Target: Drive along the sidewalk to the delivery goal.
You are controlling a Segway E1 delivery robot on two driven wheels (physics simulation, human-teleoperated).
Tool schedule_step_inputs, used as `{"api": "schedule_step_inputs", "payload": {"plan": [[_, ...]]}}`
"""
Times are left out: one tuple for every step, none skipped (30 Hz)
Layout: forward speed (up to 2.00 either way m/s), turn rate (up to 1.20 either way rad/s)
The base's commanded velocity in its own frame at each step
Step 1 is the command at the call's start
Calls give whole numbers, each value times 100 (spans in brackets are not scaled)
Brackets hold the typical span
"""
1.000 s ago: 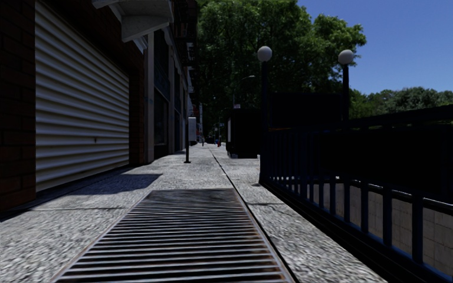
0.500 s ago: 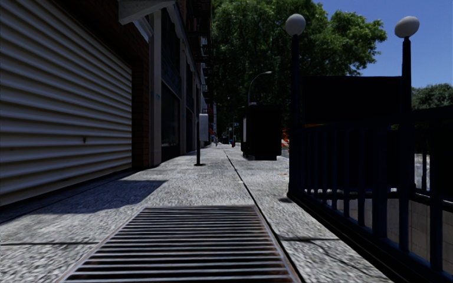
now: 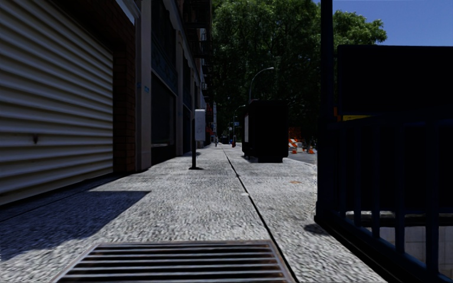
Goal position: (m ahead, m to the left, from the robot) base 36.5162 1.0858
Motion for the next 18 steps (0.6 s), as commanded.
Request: {"api": "schedule_step_inputs", "payload": {"plan": [[200, 0], [200, 0], [200, 0], [200, 0], [200, 0], [200, 0], [200, 0], [200, 0], [200, 0], [200, 0], [200, 0], [200, 0], [200, 0], [200, 0], [200, 0], [200, 0], [200, 0], [200, 0]]}}
